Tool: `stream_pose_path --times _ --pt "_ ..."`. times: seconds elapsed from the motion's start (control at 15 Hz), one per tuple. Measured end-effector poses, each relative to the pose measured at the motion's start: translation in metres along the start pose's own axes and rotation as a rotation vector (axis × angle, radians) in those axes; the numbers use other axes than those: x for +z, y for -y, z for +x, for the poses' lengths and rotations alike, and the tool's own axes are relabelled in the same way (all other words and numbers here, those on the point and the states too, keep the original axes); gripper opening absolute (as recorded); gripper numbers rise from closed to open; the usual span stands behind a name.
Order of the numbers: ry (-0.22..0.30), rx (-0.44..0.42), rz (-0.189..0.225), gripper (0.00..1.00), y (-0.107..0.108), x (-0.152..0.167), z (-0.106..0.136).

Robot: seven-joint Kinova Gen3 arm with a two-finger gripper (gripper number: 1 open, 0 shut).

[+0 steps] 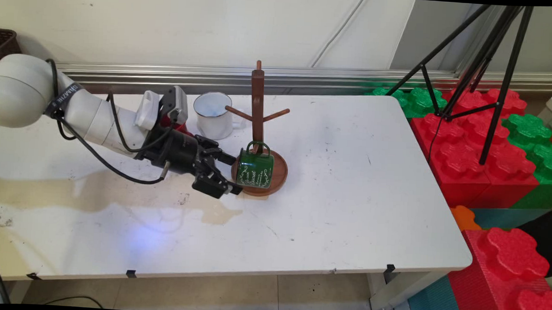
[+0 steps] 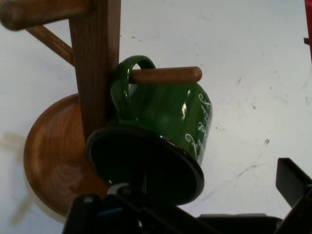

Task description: Pick up the green mug from the rack

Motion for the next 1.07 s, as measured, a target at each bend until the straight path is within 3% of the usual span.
stream_pose_path --times 1.07 --pt "-0.048 -0.12 0.04 1.0 -0.018 0.004 -0.006"
